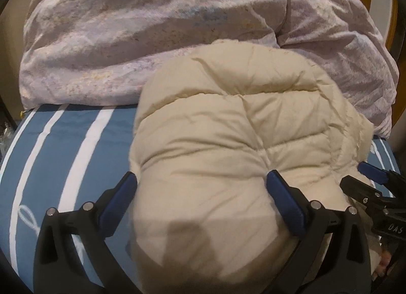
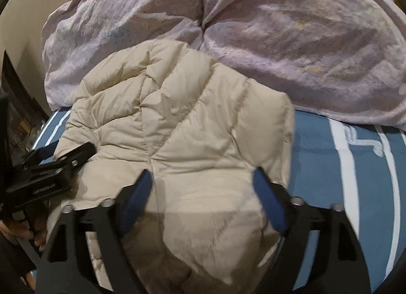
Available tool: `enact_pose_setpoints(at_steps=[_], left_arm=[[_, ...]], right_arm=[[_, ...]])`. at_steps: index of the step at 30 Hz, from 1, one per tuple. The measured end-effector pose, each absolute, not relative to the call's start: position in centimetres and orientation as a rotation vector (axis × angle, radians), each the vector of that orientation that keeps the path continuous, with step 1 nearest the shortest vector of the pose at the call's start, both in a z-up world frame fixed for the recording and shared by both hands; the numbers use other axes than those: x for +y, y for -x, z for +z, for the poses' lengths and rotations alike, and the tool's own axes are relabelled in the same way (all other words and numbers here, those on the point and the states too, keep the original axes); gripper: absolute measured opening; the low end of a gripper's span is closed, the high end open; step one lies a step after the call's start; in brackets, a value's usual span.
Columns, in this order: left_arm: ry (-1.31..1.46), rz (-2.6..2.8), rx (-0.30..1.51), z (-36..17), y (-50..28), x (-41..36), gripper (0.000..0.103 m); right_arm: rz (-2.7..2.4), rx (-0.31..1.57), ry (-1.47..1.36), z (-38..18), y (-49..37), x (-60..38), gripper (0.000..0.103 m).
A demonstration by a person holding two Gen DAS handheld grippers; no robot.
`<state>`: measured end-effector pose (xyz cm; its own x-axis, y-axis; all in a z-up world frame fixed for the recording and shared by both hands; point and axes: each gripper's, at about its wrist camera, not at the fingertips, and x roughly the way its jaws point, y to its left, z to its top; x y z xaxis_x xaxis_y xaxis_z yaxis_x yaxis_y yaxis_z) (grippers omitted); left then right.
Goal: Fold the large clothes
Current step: 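Open both grippers and withdraw them from the folded jacket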
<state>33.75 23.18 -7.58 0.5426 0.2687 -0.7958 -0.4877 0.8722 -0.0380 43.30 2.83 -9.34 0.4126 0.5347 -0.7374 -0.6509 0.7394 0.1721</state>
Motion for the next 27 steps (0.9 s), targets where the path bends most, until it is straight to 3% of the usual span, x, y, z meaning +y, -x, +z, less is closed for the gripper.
enact_pose_setpoints(at_steps=[9, 27], left_arm=[[0.299, 0.472, 0.872, -3.6, -29.1, 21.7, 0.100], [0.393, 0.400, 0.845, 0.4, -18.7, 17.1, 0.100]], right_arm=[[0.651, 0.923, 0.103, -7.6, -41.1, -0.6, 0.102], [0.578, 0.949, 0.073, -4.1, -32.2, -4.8, 0.102]])
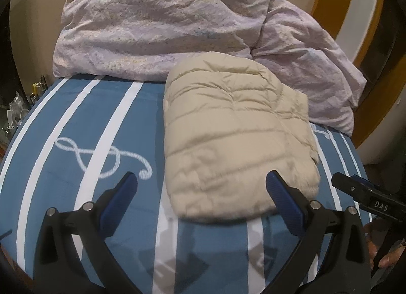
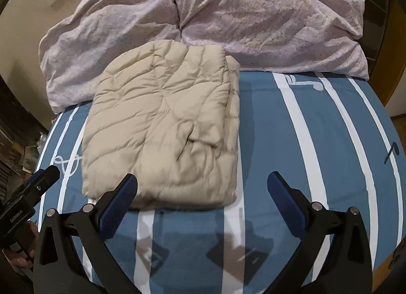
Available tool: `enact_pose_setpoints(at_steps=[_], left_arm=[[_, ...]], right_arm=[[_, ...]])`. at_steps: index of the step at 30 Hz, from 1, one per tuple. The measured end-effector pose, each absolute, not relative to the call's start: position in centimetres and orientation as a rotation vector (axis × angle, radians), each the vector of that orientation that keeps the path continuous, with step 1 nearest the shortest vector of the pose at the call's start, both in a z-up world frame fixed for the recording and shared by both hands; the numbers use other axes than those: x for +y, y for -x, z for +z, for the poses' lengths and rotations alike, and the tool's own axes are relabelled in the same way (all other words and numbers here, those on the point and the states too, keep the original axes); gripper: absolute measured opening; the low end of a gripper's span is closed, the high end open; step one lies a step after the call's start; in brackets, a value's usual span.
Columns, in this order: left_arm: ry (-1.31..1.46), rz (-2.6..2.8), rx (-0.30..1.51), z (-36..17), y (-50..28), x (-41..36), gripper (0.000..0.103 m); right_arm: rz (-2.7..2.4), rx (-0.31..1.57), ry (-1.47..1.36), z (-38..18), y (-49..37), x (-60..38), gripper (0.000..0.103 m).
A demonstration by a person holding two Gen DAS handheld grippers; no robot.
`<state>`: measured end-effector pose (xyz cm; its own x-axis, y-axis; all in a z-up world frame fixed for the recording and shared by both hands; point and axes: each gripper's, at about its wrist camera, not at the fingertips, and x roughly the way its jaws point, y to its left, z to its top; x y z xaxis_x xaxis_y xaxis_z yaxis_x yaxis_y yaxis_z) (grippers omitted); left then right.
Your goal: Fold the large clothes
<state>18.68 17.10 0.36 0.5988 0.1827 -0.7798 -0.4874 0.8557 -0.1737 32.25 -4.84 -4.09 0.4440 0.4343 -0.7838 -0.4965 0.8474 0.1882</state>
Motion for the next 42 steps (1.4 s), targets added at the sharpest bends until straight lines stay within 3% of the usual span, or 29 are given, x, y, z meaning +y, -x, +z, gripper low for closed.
enact_pose_setpoints(at_steps=[16, 42], left_arm=[[0.414, 0.341, 0.834, 2.3, -11.8, 12.7, 0.100], [0.449, 0.308, 0.832, 3.0, -9.2, 10.4, 0.100]], right_arm=[[0.637, 0.876, 0.078, -2.6, -23.7, -7.8, 0.102], [0.679, 0.870, 0.029, -2.5, -20.7, -10.1, 0.102]])
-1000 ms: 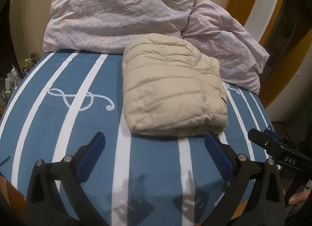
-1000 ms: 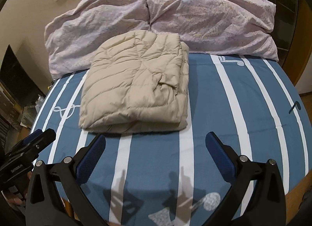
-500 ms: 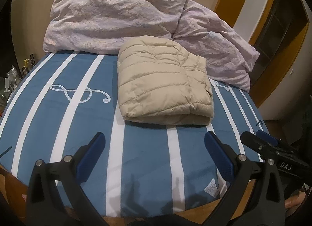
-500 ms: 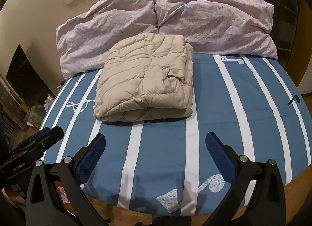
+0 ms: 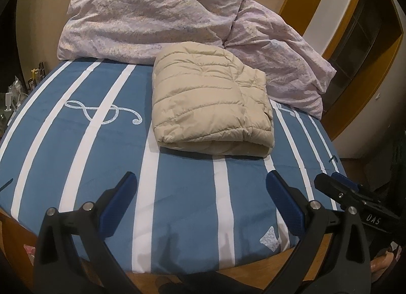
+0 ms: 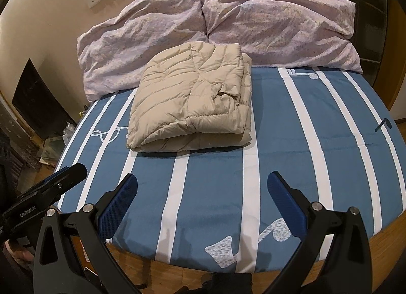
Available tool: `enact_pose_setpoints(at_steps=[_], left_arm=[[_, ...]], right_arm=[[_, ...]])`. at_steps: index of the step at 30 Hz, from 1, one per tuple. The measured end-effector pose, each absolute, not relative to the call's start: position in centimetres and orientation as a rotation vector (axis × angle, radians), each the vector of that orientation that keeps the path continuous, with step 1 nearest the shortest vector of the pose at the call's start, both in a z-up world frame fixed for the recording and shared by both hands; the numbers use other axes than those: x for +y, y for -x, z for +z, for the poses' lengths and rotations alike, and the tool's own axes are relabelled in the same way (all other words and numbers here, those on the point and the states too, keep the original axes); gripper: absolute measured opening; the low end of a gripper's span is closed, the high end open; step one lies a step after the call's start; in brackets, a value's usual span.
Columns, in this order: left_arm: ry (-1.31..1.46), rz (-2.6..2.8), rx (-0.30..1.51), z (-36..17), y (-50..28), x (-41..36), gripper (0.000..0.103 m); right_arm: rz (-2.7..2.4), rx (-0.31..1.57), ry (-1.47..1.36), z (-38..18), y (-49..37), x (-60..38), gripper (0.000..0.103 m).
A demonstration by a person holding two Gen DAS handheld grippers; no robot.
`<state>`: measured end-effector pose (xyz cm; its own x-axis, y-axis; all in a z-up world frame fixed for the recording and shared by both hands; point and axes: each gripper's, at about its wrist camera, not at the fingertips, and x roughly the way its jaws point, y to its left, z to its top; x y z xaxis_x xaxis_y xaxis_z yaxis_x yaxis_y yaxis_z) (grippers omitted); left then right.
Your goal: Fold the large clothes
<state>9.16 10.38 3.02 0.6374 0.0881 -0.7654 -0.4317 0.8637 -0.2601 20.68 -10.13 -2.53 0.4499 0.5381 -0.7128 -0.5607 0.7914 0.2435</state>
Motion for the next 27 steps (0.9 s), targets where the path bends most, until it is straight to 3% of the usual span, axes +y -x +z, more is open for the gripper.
enact_pose_setpoints(at_steps=[27], left_arm=[[0.463, 0.318, 0.825, 3.42, -8.56, 9.72, 0.100]], right_arm=[[0.716, 0.874, 0.016, -2.39, -20.13, -10.89, 0.102]])
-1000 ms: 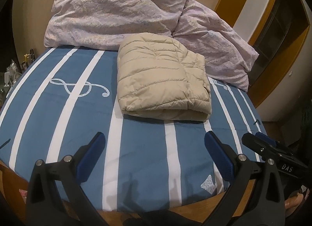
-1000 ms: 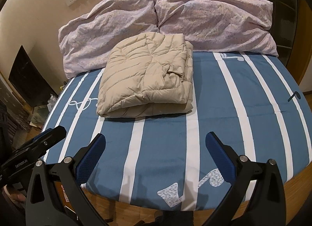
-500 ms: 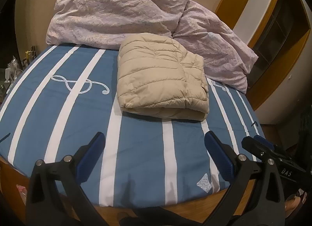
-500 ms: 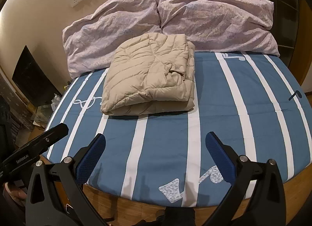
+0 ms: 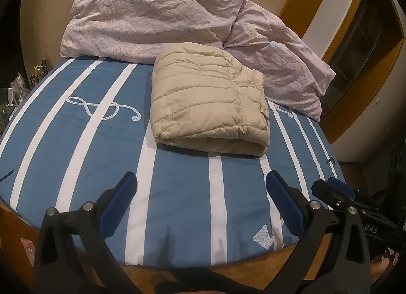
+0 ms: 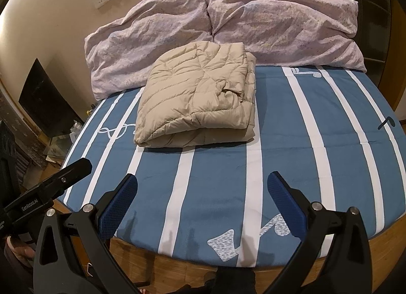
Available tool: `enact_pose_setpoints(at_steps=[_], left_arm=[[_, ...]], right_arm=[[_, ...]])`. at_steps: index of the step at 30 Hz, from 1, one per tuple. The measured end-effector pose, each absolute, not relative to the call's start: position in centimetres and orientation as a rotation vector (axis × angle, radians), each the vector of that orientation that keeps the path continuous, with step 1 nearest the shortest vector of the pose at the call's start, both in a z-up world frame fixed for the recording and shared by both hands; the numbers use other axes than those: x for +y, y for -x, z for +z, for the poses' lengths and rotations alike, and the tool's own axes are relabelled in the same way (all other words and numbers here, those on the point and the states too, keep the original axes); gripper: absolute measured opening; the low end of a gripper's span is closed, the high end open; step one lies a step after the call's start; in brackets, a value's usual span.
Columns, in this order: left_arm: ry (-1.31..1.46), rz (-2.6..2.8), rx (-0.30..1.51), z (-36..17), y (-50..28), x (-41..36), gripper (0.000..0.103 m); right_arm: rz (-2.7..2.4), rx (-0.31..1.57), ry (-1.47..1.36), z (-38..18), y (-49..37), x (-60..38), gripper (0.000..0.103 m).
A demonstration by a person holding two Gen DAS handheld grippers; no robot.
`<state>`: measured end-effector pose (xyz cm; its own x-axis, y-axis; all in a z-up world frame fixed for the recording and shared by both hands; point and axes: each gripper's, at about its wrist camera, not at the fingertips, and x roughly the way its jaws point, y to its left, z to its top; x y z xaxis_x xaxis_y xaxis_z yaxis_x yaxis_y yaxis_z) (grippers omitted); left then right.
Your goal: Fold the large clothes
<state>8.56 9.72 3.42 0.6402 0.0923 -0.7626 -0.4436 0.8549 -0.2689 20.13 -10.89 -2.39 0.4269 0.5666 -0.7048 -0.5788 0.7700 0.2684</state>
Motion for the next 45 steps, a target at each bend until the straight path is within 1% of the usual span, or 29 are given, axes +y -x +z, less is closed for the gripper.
enact_pose_setpoints(at_steps=[45], left_arm=[[0.462, 0.324, 0.833, 3.12, -8.52, 9.06, 0.100]], right_arm=[[0.721, 0.884, 0.007, -3.15, -19.73, -10.83, 0.102]])
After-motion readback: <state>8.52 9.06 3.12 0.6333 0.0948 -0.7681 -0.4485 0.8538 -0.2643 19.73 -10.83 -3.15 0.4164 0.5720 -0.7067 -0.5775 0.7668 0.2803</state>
